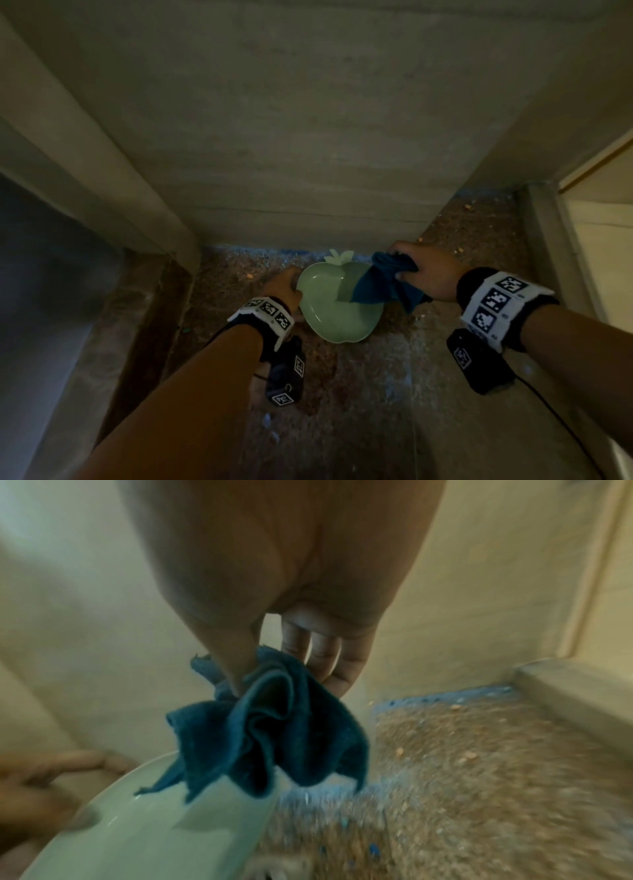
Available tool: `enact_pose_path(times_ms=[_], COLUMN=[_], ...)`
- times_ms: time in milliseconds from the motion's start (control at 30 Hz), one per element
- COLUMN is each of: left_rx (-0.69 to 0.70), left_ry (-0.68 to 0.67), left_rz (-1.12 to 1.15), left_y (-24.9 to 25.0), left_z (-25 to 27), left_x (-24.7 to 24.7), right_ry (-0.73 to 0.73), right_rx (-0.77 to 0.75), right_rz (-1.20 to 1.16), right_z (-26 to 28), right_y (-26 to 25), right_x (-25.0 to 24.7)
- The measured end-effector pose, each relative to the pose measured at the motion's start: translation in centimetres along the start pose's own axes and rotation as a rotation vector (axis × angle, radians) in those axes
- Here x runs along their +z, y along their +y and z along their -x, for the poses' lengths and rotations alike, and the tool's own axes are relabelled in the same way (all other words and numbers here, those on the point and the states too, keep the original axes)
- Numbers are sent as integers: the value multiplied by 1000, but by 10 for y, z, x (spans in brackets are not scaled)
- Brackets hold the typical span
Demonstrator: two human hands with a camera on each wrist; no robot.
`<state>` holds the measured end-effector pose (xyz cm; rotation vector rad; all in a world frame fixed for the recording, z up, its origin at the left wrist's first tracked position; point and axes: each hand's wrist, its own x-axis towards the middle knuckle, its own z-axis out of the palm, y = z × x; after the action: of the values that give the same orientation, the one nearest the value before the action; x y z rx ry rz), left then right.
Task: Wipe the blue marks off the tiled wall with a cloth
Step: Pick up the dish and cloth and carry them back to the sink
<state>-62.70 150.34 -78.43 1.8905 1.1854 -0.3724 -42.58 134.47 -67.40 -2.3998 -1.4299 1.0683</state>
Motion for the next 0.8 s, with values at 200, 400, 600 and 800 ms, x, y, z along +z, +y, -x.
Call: enact_pose_path(times_ms=[200,400,600,800], left_rx=[41,82,103,80], left_ry=[-17,-46,-61,-150], left_rz=[-26,-3,102,320], left_y=[40,103,192,287], left_z=[63,157,287,427], left_x=[-54,-118,-194,-263], right_ry=[87,173,228,276], right_rx=[50,86,123,207], right_rz=[-164,-258,-388,-391], right_z=[61,146,265,402], right_y=[-31,-80,-136,-189], right_x=[-49,-124,-220,-317])
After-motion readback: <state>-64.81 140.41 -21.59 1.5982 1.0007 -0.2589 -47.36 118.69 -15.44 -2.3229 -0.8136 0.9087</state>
